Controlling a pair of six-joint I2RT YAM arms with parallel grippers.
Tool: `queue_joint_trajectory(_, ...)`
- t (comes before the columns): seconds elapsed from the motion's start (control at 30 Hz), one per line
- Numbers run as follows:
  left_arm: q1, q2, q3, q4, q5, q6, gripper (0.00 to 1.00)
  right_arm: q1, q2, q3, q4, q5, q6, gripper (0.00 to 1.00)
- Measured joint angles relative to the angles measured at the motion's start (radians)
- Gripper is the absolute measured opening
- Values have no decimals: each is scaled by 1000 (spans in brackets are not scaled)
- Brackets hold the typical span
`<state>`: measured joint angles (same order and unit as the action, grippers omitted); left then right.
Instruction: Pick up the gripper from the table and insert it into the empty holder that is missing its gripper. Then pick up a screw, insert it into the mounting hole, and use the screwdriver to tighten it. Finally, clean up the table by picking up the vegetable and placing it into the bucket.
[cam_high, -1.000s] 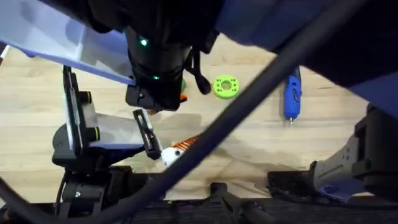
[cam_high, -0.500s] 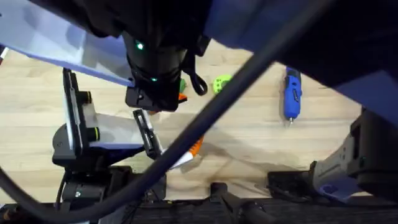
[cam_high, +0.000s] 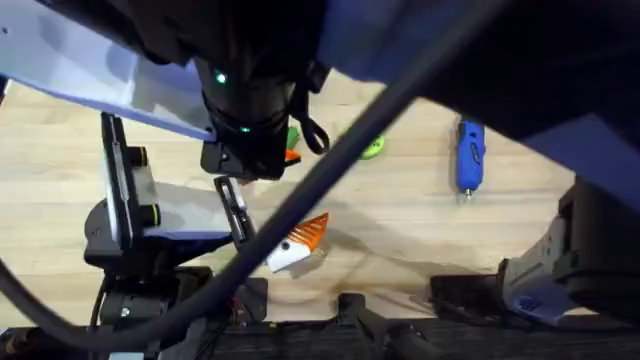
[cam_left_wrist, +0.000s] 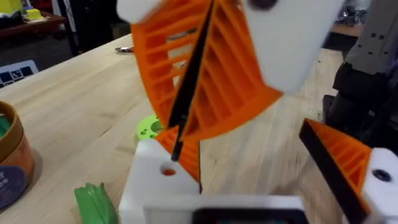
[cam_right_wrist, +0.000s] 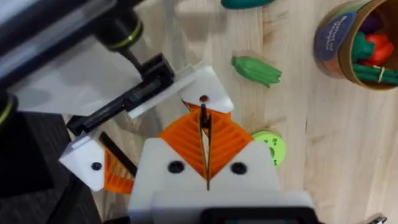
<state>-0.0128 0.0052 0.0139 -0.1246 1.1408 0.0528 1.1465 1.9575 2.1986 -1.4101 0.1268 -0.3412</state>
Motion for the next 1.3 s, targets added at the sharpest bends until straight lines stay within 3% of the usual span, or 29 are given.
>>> queue_joint_trajectory(1.3,0,0,0,0,0,0,985,-3,54,0,5,0,-1,6)
